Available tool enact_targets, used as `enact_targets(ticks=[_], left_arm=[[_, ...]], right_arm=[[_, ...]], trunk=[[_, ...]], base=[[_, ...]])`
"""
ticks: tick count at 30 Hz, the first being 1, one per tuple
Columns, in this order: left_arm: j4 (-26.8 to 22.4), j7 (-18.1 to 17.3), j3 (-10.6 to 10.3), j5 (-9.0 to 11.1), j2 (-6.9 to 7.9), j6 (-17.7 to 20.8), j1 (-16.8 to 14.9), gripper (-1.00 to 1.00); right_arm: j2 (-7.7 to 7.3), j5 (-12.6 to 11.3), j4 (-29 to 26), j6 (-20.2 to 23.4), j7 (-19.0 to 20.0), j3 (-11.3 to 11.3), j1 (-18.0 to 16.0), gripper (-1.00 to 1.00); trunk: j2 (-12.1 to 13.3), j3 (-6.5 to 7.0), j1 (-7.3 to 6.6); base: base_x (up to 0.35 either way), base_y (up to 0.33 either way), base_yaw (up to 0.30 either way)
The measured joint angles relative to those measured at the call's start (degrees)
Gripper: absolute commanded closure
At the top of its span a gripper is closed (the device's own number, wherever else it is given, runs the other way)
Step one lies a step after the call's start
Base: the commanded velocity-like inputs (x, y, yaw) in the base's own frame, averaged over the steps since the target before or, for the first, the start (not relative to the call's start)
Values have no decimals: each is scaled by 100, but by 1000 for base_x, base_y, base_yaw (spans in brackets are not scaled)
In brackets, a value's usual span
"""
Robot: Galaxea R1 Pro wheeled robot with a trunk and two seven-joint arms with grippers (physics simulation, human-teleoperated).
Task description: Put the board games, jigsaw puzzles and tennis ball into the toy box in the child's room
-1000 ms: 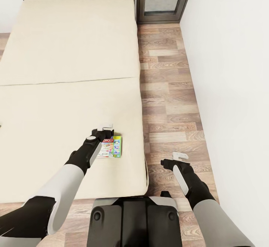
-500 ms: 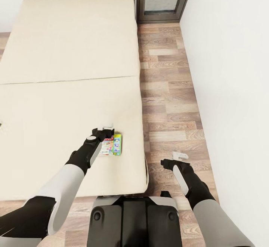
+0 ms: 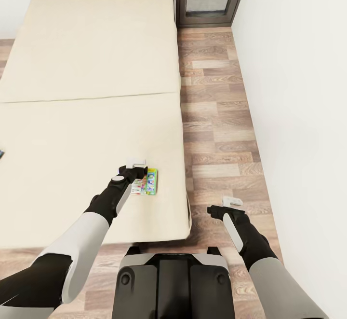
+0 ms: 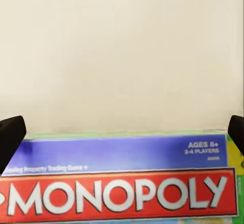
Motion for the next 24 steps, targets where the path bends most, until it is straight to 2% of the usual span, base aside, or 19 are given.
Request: enact_targets(ticks=[19,24], left_arm=[[0,-8,0,0,-4,0,4,-100],[0,-9,0,0,-3,1,4,-100]], right_arm=[[0,3,0,1,0,0,0,-100],[0,-12,0,1,0,0,1,-100]], trunk=[[-1,0,-2],[0,0,0]], base=[[-45,0,0],[-140,0,0]])
